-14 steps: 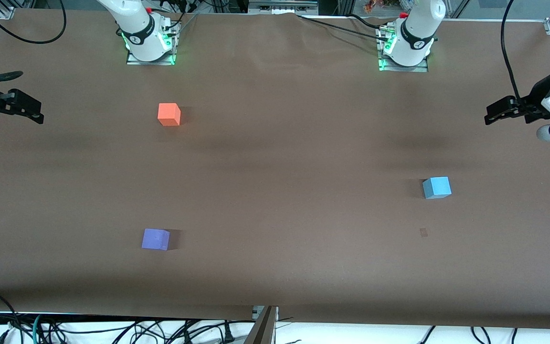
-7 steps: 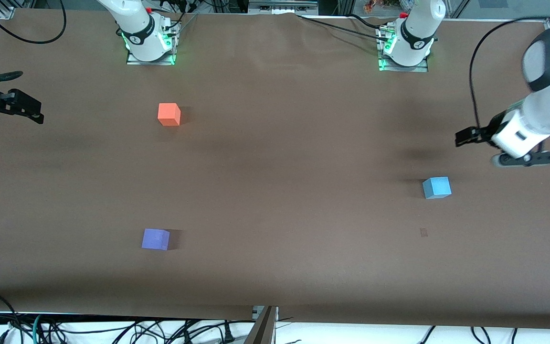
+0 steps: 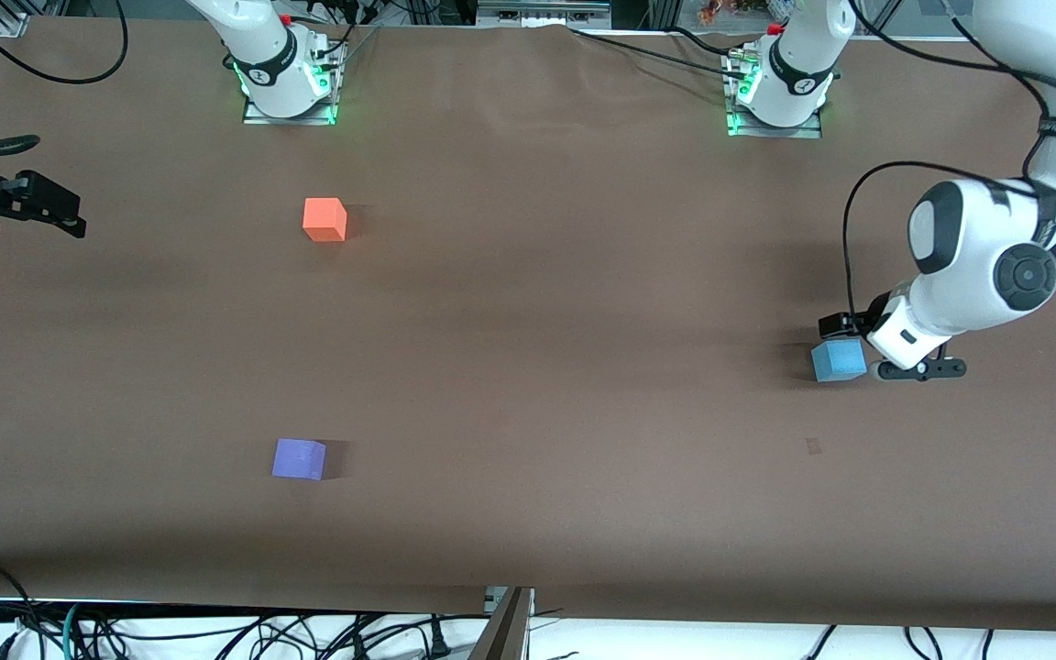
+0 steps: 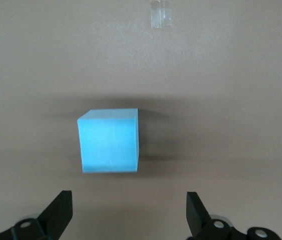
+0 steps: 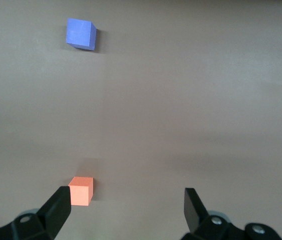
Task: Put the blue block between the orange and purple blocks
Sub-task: 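Reach the left gripper down over the light blue cube, then close the left gripper on the light blue cube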
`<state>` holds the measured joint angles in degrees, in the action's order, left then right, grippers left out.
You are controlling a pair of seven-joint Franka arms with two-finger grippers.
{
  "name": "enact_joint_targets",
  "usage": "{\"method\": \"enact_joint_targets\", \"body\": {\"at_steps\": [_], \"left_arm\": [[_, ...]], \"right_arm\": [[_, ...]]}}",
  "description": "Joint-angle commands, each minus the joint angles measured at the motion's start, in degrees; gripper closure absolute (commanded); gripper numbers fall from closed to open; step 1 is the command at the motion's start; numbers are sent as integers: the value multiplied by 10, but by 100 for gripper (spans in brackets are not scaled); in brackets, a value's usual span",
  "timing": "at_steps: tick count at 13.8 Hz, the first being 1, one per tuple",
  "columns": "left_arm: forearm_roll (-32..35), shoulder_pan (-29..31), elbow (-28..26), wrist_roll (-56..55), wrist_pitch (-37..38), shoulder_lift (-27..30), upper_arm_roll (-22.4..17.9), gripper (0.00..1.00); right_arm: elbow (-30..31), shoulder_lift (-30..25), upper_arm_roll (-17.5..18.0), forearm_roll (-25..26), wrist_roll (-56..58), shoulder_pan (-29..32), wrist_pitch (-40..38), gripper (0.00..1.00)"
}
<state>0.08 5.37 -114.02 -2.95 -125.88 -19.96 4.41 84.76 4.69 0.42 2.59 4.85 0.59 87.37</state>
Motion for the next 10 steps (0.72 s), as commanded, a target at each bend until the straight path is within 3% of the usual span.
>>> {"method": "enact_joint_targets", "body": {"at_steps": [1, 10], "left_arm": [[4, 2, 12, 15, -31, -33, -1, 0], [5, 33, 13, 65, -105, -84, -1, 0]], "right_arm": [[6, -6, -2, -12, 8, 6, 6, 0], [6, -6, -2, -13, 8, 6, 6, 0]]}}
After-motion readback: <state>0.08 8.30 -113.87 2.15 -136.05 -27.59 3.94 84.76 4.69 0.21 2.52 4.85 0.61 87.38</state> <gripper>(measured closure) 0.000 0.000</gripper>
